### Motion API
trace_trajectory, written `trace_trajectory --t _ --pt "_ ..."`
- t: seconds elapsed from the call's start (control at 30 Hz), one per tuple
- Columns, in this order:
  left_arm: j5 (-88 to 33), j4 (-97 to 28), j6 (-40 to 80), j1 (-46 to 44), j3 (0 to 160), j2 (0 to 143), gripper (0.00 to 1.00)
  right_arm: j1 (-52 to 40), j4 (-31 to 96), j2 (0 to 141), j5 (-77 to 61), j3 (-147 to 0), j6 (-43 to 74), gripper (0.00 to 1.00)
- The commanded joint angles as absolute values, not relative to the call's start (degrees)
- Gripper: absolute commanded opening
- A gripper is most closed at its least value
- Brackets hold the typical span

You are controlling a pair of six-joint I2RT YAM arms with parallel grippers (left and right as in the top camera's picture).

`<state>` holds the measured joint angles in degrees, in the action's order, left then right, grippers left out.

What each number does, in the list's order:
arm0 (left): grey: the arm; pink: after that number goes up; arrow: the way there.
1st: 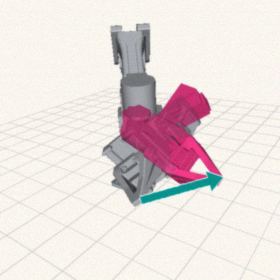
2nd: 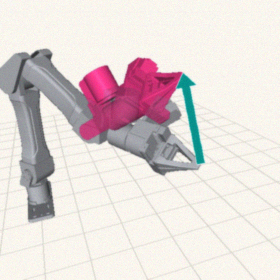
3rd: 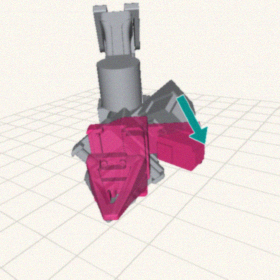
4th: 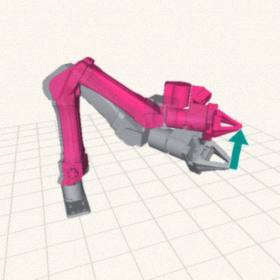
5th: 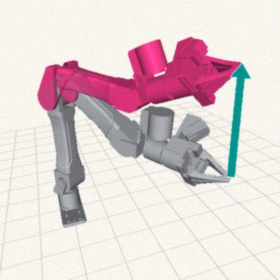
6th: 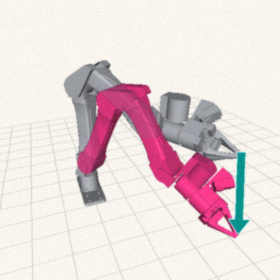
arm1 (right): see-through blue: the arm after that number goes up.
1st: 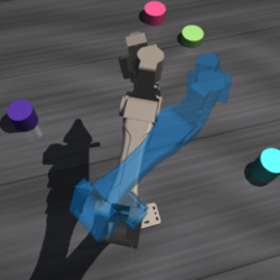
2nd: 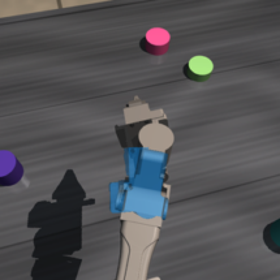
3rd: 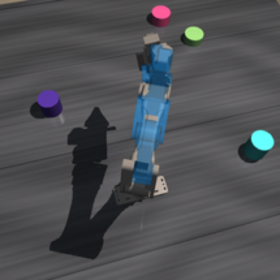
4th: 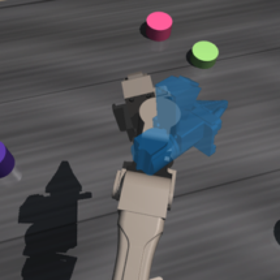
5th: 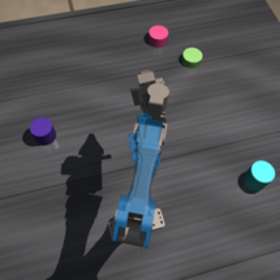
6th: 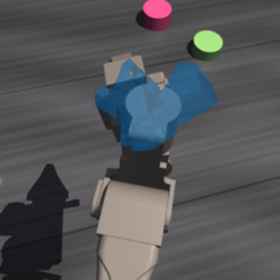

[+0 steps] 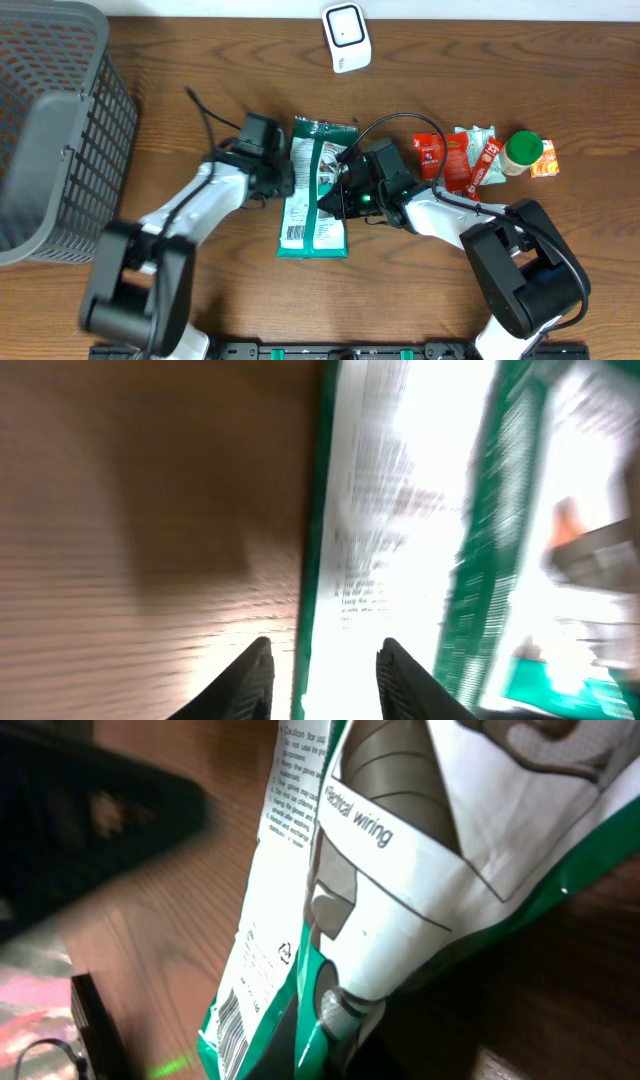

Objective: Scan the item barcode
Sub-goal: 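Grasp the gloves pack edge with the right gripper, release with left, then lift the gloves pack with the right gripper toward the white scanner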

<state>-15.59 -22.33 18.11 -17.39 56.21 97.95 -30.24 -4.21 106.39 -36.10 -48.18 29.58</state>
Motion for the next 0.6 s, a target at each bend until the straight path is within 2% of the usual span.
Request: trace_trajectory --t 0.0,0.13,0.27,0.43,0.53,0.57 --pt "-15.6 -22.7 17.9 -14.0 58.0 89.5 0.38 -30.0 -3.4 107.0 -36.2 -48.1 27.1 0.01" --pt "-14.7 -26.0 17.8 -9.7 58.0 82.2 0.43 -30.1 -3.7 106.9 -37.0 -48.2 27.1 0.01" --pt "-6.1 -32.4 15.0 -4.5 58.0 76.6 0.47 -30.4 -3.7 106.8 -36.9 -48.2 27.2 0.01" --pt "-5.5 -33.4 11.8 1.6 58.0 73.9 0.64 -30.4 -3.7 106.8 -34.5 -48.3 27.1 0.01" --pt "-5.5 -33.4 11.6 3.6 58.0 74.1 0.68 -30.4 -3.8 106.8 -34.6 -48.3 27.0 0.01" --pt "-5.5 -33.8 11.6 3.9 58.0 74.1 0.81 -30.4 -3.8 106.7 -34.6 -48.5 26.4 0.01"
